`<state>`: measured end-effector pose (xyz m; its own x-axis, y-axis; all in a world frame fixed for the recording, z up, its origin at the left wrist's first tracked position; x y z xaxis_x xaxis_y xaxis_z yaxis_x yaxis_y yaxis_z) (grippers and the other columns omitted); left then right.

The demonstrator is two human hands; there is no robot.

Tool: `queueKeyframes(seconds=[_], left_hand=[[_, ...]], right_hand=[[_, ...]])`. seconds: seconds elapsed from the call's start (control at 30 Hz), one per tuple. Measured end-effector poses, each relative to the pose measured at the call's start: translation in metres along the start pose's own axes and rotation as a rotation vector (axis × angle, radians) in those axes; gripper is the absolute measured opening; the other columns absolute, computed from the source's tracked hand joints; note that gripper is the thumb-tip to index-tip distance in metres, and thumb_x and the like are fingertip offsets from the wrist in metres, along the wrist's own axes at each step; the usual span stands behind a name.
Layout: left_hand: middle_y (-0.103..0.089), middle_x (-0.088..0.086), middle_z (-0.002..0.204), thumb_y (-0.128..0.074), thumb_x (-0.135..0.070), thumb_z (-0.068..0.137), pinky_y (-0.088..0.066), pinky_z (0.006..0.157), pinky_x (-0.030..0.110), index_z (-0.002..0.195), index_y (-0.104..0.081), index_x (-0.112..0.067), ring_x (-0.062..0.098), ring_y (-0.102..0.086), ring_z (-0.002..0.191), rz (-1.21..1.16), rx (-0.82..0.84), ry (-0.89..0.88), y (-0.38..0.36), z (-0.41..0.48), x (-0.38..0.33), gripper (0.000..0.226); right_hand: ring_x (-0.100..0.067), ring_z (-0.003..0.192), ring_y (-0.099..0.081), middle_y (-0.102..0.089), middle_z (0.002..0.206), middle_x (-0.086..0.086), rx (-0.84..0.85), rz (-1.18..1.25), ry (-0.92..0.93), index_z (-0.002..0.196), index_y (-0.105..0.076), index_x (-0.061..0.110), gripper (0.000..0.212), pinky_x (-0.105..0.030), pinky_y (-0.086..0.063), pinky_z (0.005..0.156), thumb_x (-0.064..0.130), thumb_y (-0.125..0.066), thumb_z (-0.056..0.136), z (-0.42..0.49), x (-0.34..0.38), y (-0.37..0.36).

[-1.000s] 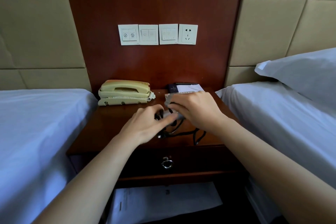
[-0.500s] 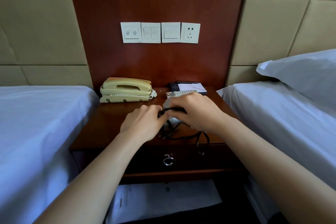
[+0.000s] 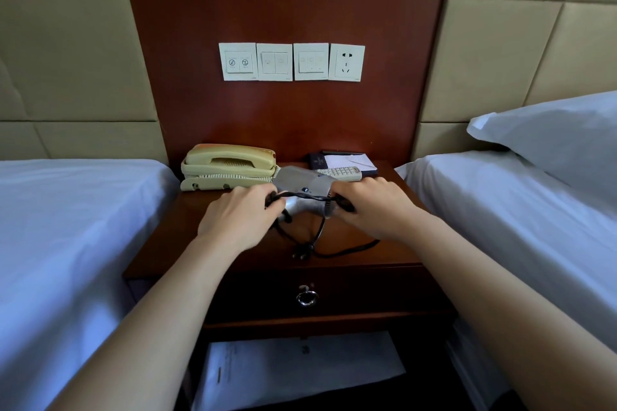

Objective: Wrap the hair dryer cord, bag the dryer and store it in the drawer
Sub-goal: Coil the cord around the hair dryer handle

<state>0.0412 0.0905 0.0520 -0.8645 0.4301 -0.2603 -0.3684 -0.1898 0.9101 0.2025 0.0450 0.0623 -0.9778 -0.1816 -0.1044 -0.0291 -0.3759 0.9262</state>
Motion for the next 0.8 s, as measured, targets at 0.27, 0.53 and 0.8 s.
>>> queueKeyframes(seconds=[0.27,0.53,0.8], left_hand=[[-0.064,0.010,0.105,-0.038,-0.049,0.095,-0.038,0.069,0.034,0.115,-0.059,-0.030,0.035,-0.059,0.096,-0.005,-0.015,0.010,0.002,0.003,0.005,0.034],[-0.057,0.001,0.086,-0.036,-0.051,0.095,-0.040,0.065,0.034,0.110,-0.060,-0.028,0.026,-0.052,0.075,-0.035,0.021,0.021,0.001,0.004,0.010,0.037],[-0.056,0.000,0.062,-0.037,-0.049,0.094,-0.034,0.053,0.031,0.063,-0.048,-0.027,0.021,-0.056,0.058,-0.101,0.123,-0.104,0.002,0.004,0.001,0.040]], right_hand=[[-0.031,0.086,-0.057,-0.063,0.094,-0.004,0.035,0.124,-0.004,0.085,-0.050,0.019,0.026,-0.032,-0.036,0.065,0.045,-0.051,0.089,-0.001,-0.010,0.000],[-0.032,0.089,-0.061,-0.067,0.095,-0.003,-0.150,0.003,0.013,0.090,-0.057,0.020,0.033,-0.032,-0.032,0.058,0.046,-0.038,0.095,-0.004,-0.021,0.011],[-0.031,0.081,-0.062,-0.062,0.085,-0.002,-0.306,-0.051,0.000,0.090,-0.059,0.015,0.055,-0.031,-0.029,0.053,0.055,-0.021,0.087,-0.006,-0.039,0.023]])
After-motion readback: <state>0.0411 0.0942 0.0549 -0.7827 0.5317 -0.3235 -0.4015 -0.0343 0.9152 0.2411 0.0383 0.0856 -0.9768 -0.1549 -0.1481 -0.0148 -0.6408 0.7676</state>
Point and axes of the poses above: each hand's wrist, its own z-axis towards the middle knuckle, its own y-axis out of the back of the hand, x = y × z, the point moved 7 cm from there along z, towards the middle knuckle
